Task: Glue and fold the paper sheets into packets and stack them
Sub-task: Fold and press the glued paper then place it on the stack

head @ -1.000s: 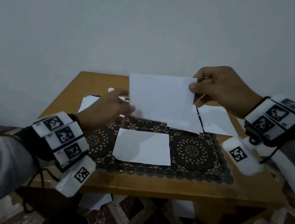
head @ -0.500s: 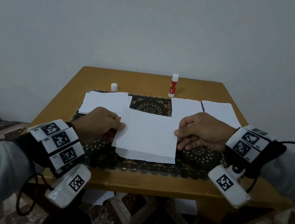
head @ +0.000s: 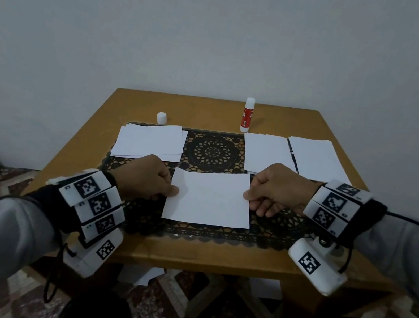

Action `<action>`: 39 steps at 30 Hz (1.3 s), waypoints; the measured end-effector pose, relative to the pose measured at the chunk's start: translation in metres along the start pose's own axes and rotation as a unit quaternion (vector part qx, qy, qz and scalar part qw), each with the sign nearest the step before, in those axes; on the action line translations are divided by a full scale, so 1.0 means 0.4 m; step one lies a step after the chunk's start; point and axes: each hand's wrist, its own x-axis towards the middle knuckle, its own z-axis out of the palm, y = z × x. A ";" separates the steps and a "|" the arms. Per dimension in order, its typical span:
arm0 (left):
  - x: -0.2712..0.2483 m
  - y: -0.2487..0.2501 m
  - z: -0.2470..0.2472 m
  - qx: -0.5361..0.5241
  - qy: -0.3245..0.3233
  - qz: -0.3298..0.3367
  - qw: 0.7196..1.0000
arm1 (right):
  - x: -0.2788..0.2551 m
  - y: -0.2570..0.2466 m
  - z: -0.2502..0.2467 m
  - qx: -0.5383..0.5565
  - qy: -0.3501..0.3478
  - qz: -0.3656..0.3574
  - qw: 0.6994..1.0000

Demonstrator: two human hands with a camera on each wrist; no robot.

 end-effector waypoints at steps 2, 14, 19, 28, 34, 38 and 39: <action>0.001 0.002 0.002 0.010 -0.002 -0.001 1.000 | 0.002 0.001 0.001 -0.007 0.003 -0.002 1.000; 0.009 0.015 0.022 0.109 0.034 0.027 0.993 | 0.017 -0.008 0.027 -0.133 0.056 -0.010 0.989; -0.014 0.016 0.039 0.264 0.044 0.108 0.957 | -0.022 -0.026 0.053 -0.358 0.140 -0.099 0.918; -0.032 0.000 0.048 0.381 -0.151 0.110 0.906 | -0.087 -0.006 0.110 -0.547 -0.091 -0.091 0.827; -0.033 -0.001 0.049 0.388 -0.156 0.111 0.901 | -0.120 0.020 0.152 -0.582 -0.140 -0.156 0.786; -0.034 -0.001 0.049 0.389 -0.159 0.111 0.900 | -0.087 -0.014 0.090 -0.565 -0.105 -0.074 0.815; -0.035 -0.002 0.050 0.391 -0.157 0.113 0.900 | -0.090 -0.014 0.087 -0.567 -0.095 -0.072 0.815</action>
